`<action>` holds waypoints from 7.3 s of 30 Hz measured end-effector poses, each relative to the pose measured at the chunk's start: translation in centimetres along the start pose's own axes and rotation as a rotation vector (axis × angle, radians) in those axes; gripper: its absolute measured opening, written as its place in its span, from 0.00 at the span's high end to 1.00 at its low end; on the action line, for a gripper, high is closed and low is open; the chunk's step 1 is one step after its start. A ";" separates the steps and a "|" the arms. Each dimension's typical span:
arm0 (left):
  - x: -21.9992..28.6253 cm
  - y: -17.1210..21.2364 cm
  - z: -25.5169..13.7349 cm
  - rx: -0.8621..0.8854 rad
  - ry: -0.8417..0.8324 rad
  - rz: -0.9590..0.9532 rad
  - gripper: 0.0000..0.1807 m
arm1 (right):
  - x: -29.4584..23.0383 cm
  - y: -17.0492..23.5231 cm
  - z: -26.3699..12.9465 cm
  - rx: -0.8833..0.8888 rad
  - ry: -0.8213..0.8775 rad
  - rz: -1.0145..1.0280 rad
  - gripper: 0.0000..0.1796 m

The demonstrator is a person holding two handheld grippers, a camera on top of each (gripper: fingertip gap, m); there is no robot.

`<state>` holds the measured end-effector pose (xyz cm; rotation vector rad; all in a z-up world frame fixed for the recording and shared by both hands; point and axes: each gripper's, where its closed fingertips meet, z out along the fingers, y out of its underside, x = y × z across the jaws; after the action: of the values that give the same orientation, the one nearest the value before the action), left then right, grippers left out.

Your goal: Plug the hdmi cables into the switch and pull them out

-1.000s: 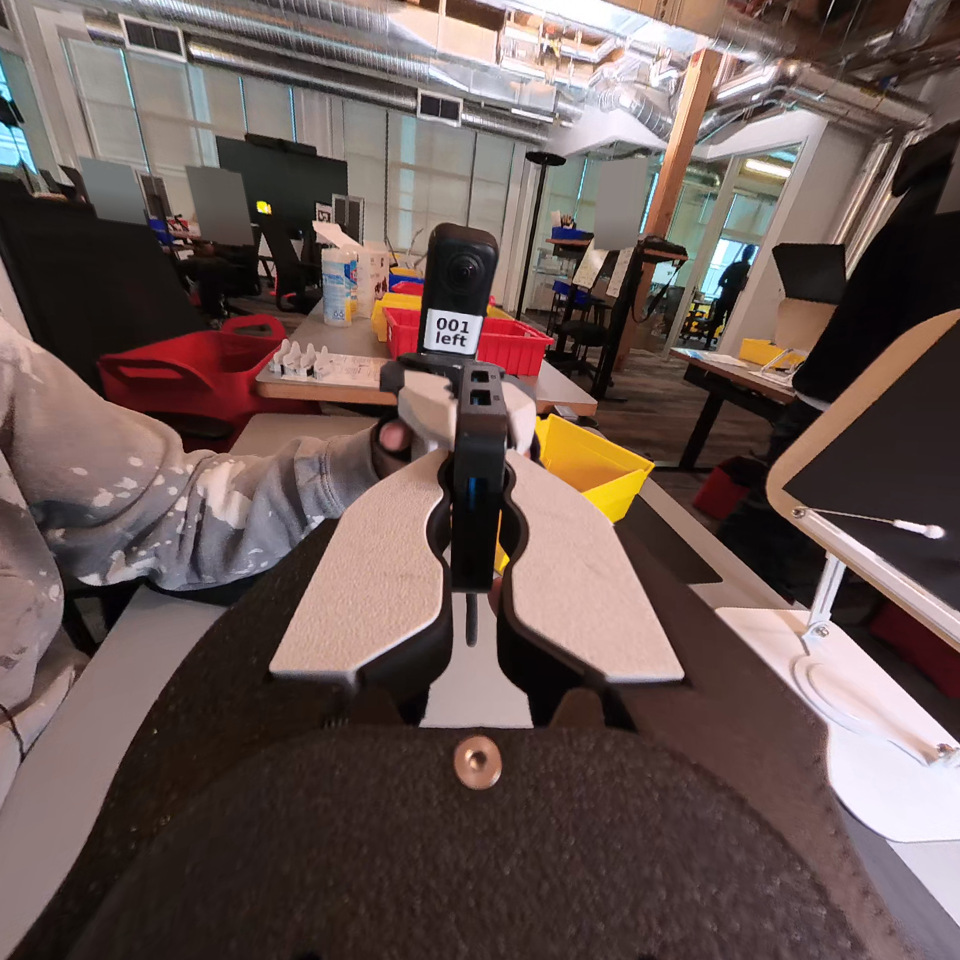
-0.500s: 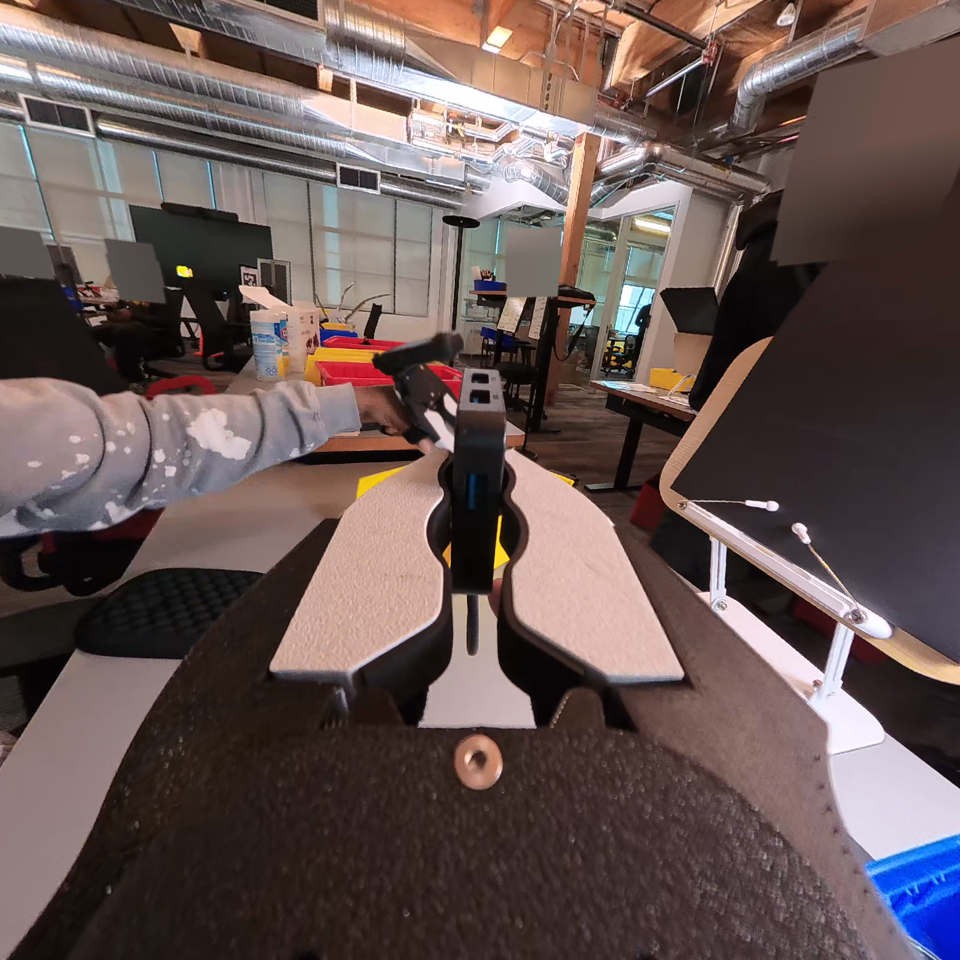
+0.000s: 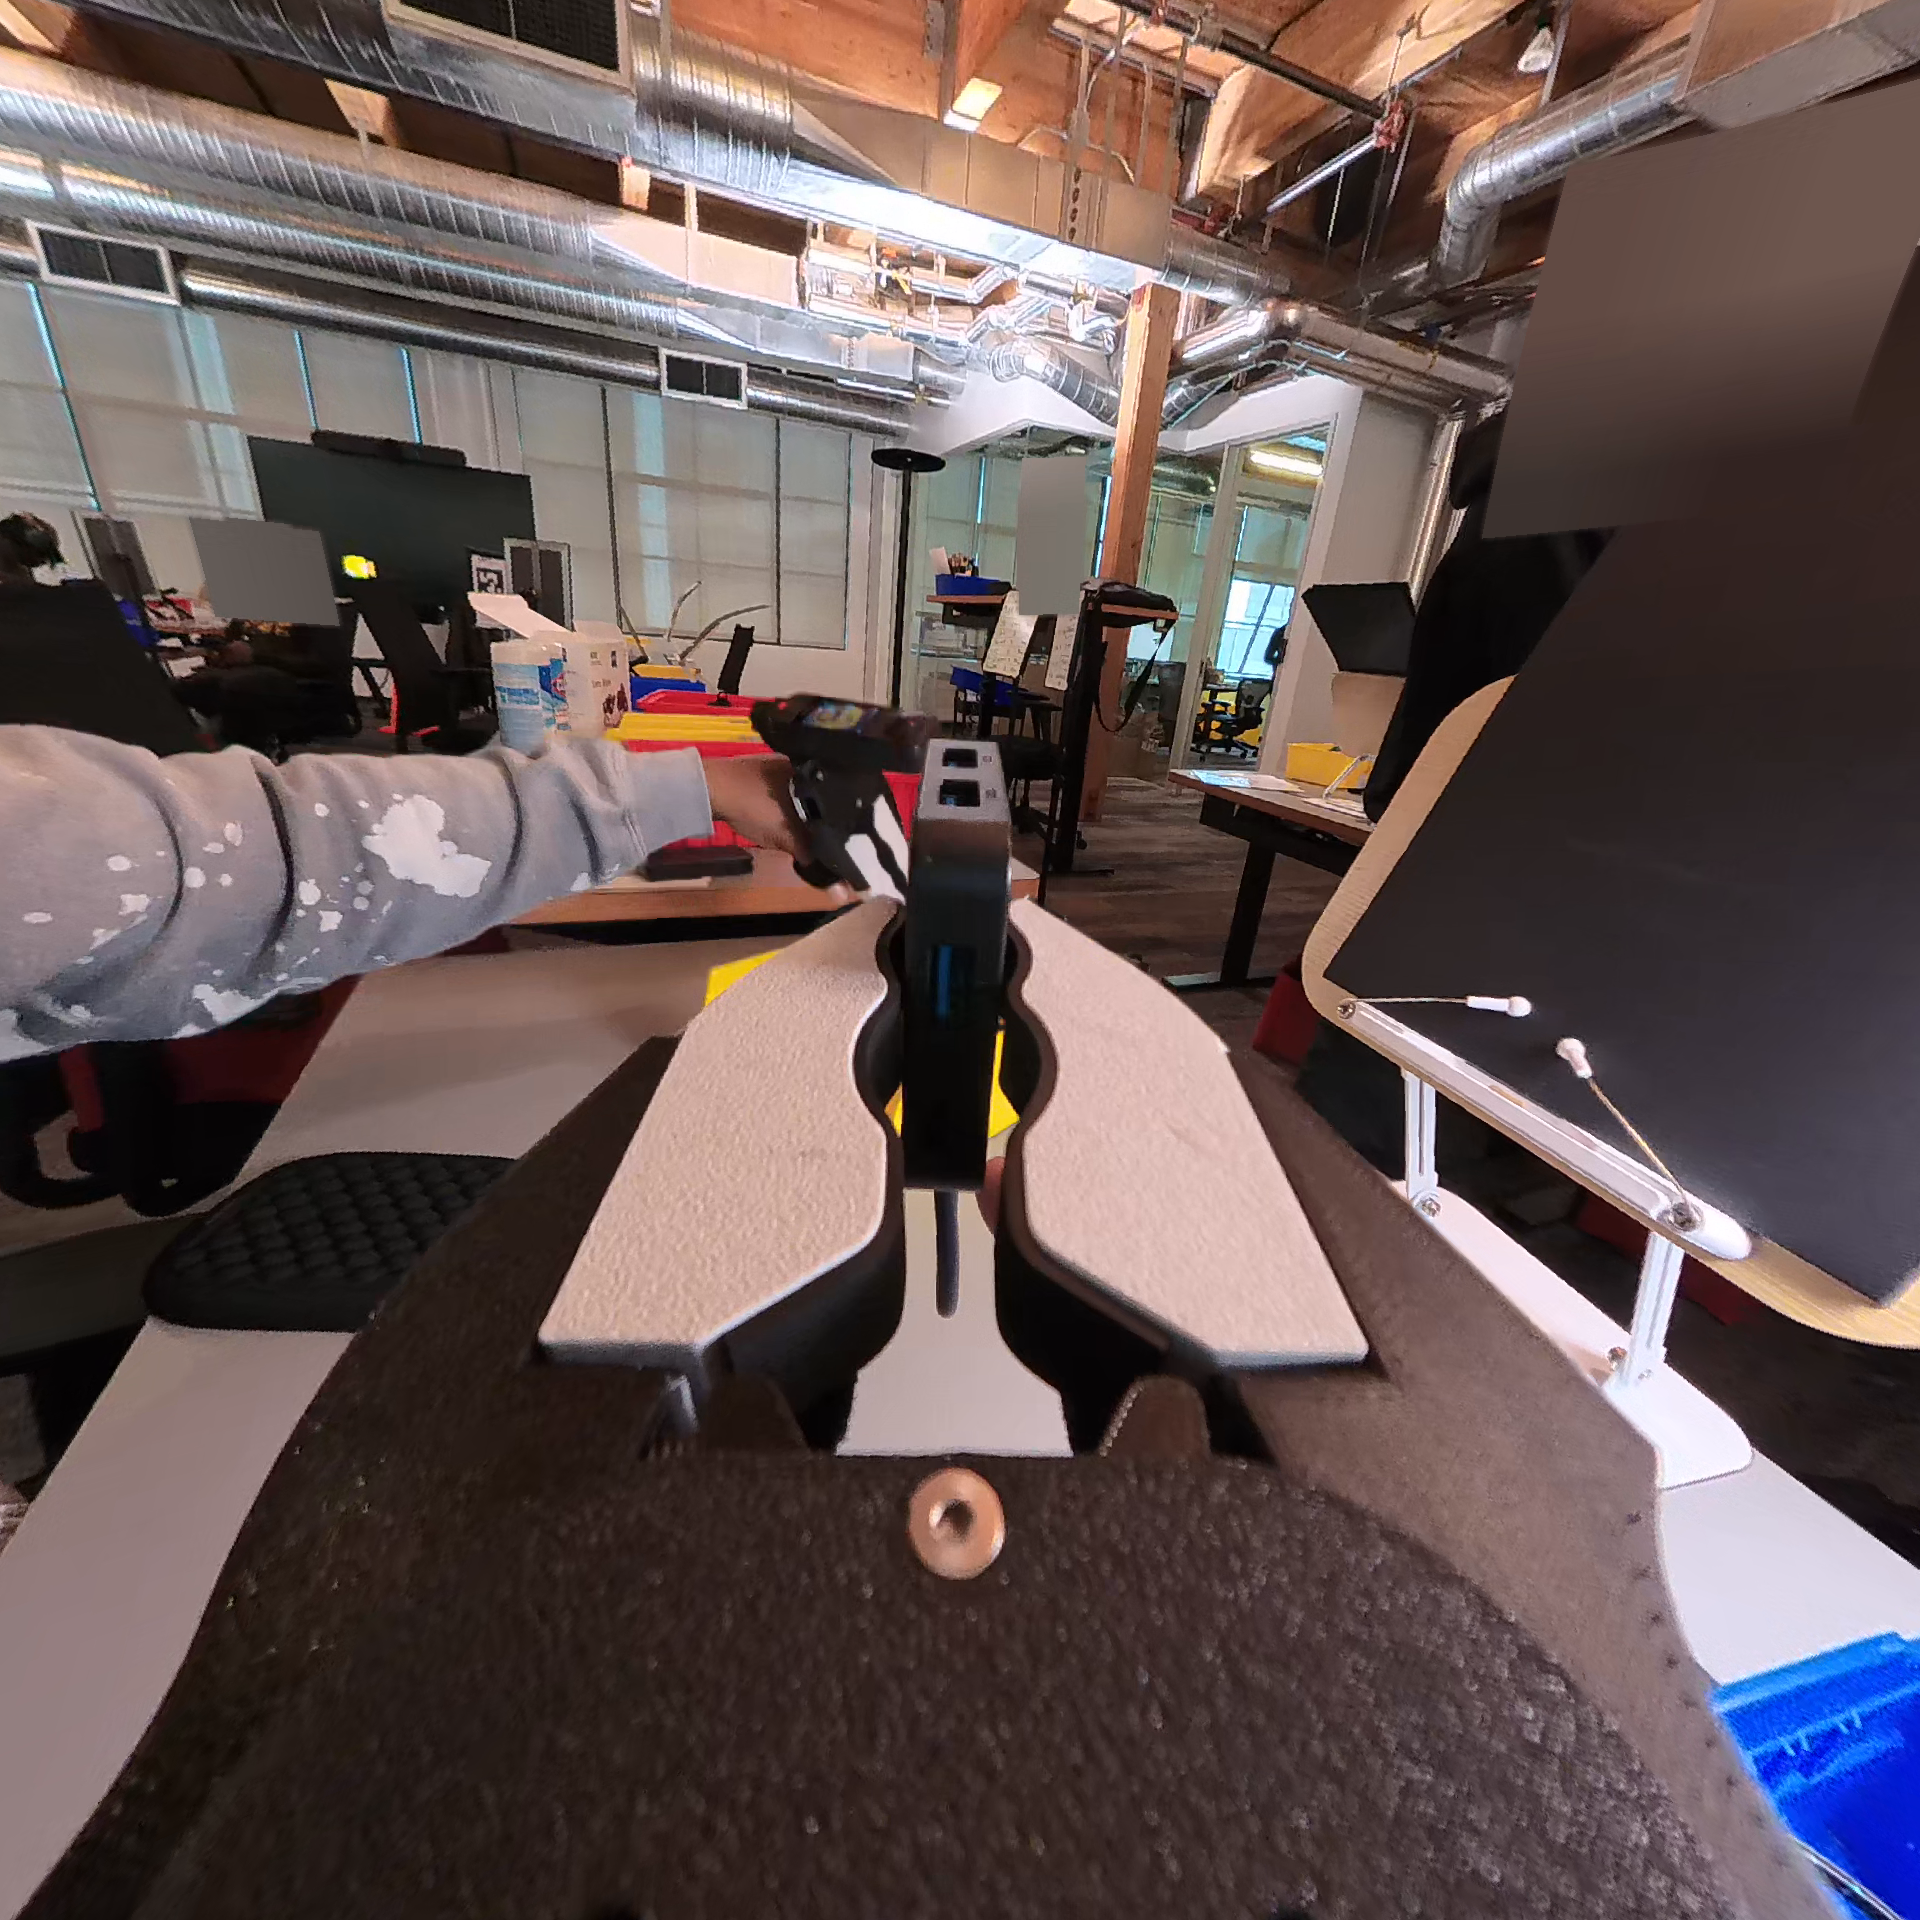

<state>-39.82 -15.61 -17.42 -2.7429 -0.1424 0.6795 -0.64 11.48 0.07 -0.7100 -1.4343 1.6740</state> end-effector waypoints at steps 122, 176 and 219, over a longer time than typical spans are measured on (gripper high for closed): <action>35.1 -7.5 -1.5 0.381 0.845 -0.092 0.89 | 3.0 0.0 -6.8 0.189 -0.186 0.248 0.93; 33.9 -20.0 -13.9 0.655 1.387 -0.040 0.93 | -2.1 10.6 1.9 -0.173 -0.430 0.357 0.93; 33.5 -19.3 -12.7 0.612 1.337 -0.014 0.93 | -1.6 12.1 2.6 -0.168 -0.431 0.458 0.93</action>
<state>-4.68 4.84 -15.24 -2.0382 0.2971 -0.9927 -4.54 8.35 -11.41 -0.8538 -1.8272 2.1738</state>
